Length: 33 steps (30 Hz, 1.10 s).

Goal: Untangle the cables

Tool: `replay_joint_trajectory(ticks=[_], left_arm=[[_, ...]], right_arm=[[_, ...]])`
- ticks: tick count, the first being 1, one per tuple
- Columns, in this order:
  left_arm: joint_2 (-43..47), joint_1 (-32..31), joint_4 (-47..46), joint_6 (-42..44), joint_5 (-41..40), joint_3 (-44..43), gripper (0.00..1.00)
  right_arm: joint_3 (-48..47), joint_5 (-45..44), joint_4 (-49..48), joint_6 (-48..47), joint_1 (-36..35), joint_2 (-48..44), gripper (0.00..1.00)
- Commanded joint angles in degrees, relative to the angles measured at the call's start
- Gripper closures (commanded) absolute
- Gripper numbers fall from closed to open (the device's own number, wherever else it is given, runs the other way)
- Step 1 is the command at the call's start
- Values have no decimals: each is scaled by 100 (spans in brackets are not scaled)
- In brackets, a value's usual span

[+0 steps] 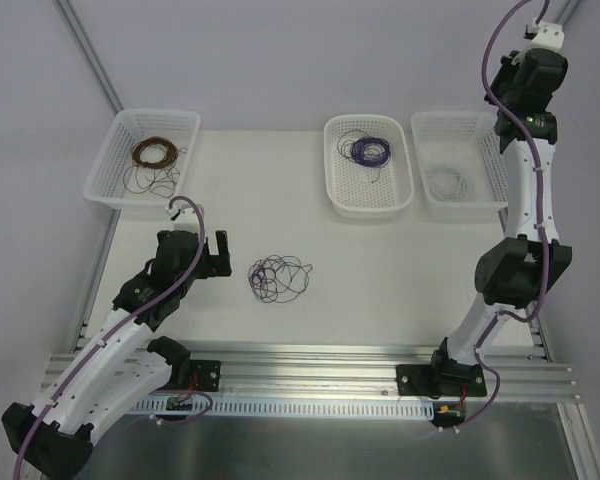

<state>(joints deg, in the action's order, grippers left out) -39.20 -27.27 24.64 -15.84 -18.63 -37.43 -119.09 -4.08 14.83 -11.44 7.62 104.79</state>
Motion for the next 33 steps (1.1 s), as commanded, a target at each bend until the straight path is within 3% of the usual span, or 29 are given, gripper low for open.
replay_joint_trajectory(ticks=[1, 3, 4, 5, 7, 11, 17, 22, 28, 33], left_arm=[[-140, 55, -153, 133, -114, -54, 1], [-193, 46, -162, 142, -71, -63, 1], [-219, 46, -170, 160, -27, -63, 1], [-237, 46, -170, 160, 0, -63, 1], [-290, 46, -170, 177, 87, -71, 1], [-386, 46, -170, 177, 281, -89, 1], [-545, 55, -170, 169, 492, -124, 1], [-685, 46, -162, 125, 720, -142, 1], [-896, 46, -118, -33, 1115, -221, 1], [-1089, 55, -100, -419, 1432, -291, 1]], right_arm=[[394, 205, -226, 283, 187, 304, 94], [649, 223, -217, 440, 257, 419, 77], [824, 258, -130, 528, 336, 445, 64], [861, 345, 1, 633, 380, 506, 40], [1000, 355, 335, 880, 425, 368, 21], [1474, 1020, 512, 1118, 399, -211, 4], [2415, 1462, 1013, 1496, 12, -1170, 3], [3909, 1892, 1092, 1601, -752, -2251, 3], [5524, 2025, 627, 2057, -2287, -3104, 1], [6055, 1753, -49, 2392, -3702, -2930, 6]])
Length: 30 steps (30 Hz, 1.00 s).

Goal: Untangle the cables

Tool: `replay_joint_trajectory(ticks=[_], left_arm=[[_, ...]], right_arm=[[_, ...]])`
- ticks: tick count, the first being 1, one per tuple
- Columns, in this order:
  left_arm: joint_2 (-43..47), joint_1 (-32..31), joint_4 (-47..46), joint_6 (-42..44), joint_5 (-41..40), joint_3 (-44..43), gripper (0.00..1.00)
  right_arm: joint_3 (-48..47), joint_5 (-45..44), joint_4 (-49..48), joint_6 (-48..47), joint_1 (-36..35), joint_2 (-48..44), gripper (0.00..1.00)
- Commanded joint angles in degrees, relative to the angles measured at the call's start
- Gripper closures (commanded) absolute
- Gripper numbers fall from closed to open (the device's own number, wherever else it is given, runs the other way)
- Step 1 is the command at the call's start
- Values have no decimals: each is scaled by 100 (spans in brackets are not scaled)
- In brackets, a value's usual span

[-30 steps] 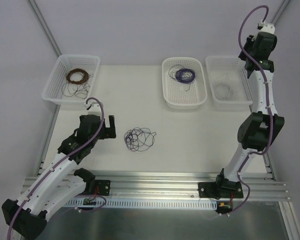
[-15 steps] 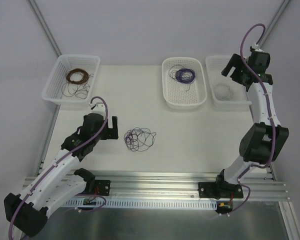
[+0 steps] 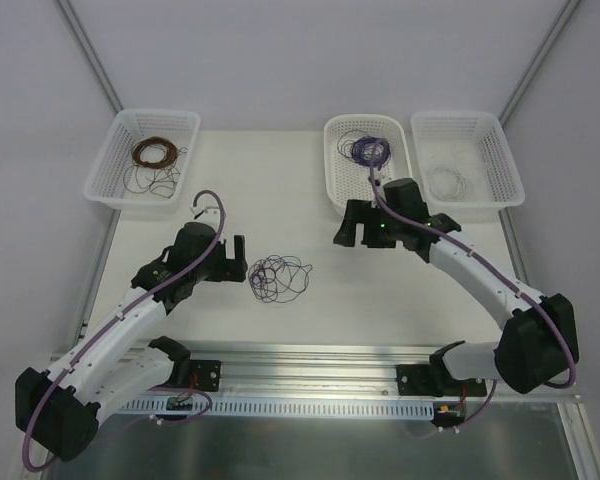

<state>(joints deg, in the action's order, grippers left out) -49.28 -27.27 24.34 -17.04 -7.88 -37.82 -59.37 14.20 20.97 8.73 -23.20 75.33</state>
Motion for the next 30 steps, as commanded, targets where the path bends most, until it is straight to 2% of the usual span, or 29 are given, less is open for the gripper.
replay_joint_trajectory(ticks=[1, 3, 8, 11, 16, 24, 30], left_arm=[[-108, 55, -52, -405, 401, -252, 1], [-170, 46, -52, -859, 585, -199, 2], [-407, 11, -52, -2221, 1051, 116, 12], [-626, -234, -61, -2540, 973, 187, 18], [-952, -700, -105, -2708, 595, 153, 32], [-1470, -982, -350, -2726, 472, 240, 52], [-1725, -1105, -676, -2691, 393, 232, 60]], right_arm=[[93, -110, -760, 384, -798, 113, 6], [67, -180, -998, 401, -1237, 499, 7], [-284, -251, -1384, 410, -1740, 1413, 11], [-531, -207, -1403, 331, -1916, 2028, 15], [-821, -136, -1455, 357, -2083, 2574, 21], [-637, -136, -1605, 472, -2145, 2566, 22], [-690, -119, -1623, 472, -2197, 2618, 23]])
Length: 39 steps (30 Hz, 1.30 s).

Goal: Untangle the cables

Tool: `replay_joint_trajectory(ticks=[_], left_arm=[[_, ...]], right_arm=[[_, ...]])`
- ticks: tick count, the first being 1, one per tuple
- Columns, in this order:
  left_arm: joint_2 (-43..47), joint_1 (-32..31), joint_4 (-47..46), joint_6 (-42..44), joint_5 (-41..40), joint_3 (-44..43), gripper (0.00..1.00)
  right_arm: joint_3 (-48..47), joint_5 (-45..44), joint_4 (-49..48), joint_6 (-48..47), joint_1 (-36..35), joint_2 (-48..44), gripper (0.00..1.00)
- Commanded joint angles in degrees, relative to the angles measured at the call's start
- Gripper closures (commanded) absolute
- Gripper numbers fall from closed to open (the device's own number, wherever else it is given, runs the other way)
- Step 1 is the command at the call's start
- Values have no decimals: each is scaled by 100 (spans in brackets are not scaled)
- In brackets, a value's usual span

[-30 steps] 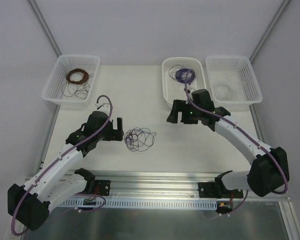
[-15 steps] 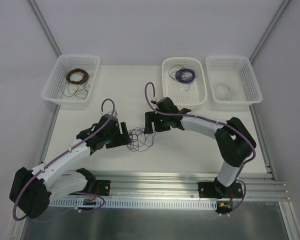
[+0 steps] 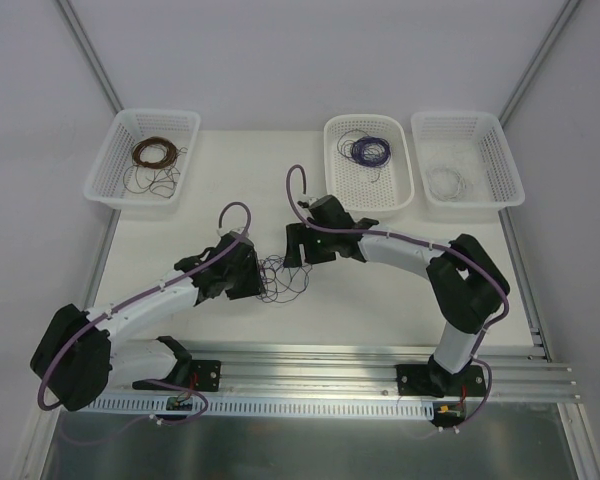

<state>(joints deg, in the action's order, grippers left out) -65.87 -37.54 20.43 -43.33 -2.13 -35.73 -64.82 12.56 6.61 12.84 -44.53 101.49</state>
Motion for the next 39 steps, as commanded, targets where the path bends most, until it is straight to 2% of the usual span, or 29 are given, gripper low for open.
replay_joint_trajectory(ticks=[1, 7, 15, 25, 30, 31, 33, 36, 37, 39], left_arm=[[-93, -87, -311, -70, -217, 13, 62], [-277, -96, -425, 61, -270, -31, 73], [-322, -104, -425, 62, -174, 22, 99], [178, -104, -425, 106, -33, -14, 100], [662, -104, -408, 184, 99, -48, 100], [819, -104, -390, 220, 108, -57, 100], [935, -104, -320, 264, 143, -118, 100], [1128, -105, -49, 334, 29, -337, 100], [1216, -113, 48, 386, -32, -408, 100], [1295, -104, 337, 474, -330, -662, 100]], right_arm=[[-145, 45, -195, 61, -73, 2, 23], [-180, 63, -239, 78, -126, 55, 23], [-487, 186, -283, -36, -257, 248, 22], [-936, -25, -178, 95, -354, 828, 23], [-1190, -227, -99, 122, -363, 1187, 41], [-1226, -236, -81, 131, -363, 1232, 47], [-1261, -271, -64, 149, -363, 1311, 52], [-1218, -490, 103, 96, -363, 1356, 68], [-1148, -543, 147, 87, -346, 1321, 77], [-1025, -632, 209, 70, -293, 1216, 87]])
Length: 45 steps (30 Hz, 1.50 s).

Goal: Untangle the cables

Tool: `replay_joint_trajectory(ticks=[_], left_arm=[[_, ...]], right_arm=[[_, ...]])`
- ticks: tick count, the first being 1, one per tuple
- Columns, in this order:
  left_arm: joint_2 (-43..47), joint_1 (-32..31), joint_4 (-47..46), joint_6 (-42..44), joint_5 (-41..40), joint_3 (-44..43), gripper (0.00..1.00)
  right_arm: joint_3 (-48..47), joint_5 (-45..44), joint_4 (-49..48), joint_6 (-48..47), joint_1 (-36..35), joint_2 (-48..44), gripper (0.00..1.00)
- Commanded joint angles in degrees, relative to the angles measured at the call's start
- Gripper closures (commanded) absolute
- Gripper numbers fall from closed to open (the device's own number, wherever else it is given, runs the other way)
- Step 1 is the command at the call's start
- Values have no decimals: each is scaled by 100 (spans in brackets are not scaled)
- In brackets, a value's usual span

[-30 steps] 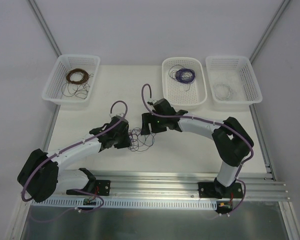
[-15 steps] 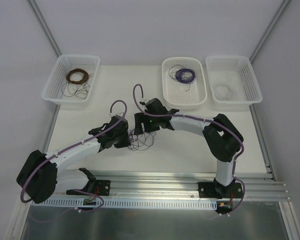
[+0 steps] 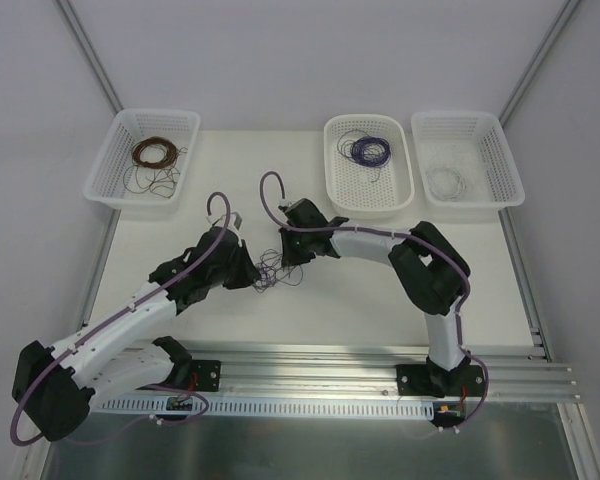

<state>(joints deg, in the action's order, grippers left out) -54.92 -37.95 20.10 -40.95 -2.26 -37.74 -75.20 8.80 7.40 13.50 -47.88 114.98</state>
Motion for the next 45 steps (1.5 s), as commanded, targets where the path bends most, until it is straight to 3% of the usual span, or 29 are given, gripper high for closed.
replay_joint_trajectory(ticks=[1, 7, 15, 20, 28, 33, 40, 45], left_arm=[[261, -54, 476, 350, -467, -558, 100], [245, 68, 1416, 860, -1863, -1323, 100], [341, 1183, 1884, 1089, -2103, -1552, 100], [420, 1466, 1971, 1343, -2287, -1789, 100], [447, 2388, 2595, 1660, -2919, -2817, 100], [342, 2767, 2868, 2002, -3456, -3898, 100], [104, 2776, 2868, 1994, -2333, -4532, 100], [-10, 2776, 2807, 2012, -1691, -4620, 100]], right_arm=[[214, -230, 87, -40, 137, -273, 96], [980, -185, 306, -382, 839, -1046, 99], [2026, -282, 1042, -1006, 1834, -2548, 99], [2202, -370, 1571, -1253, 2291, -3209, 99], [2422, -317, 2160, -1209, 3565, -4175, 99], [2449, -36, 2336, -1007, 4417, -4563, 99], [2378, 518, 2248, -1024, 4235, -4555, 99], [2326, 641, 2205, -1060, 3831, -4493, 92]])
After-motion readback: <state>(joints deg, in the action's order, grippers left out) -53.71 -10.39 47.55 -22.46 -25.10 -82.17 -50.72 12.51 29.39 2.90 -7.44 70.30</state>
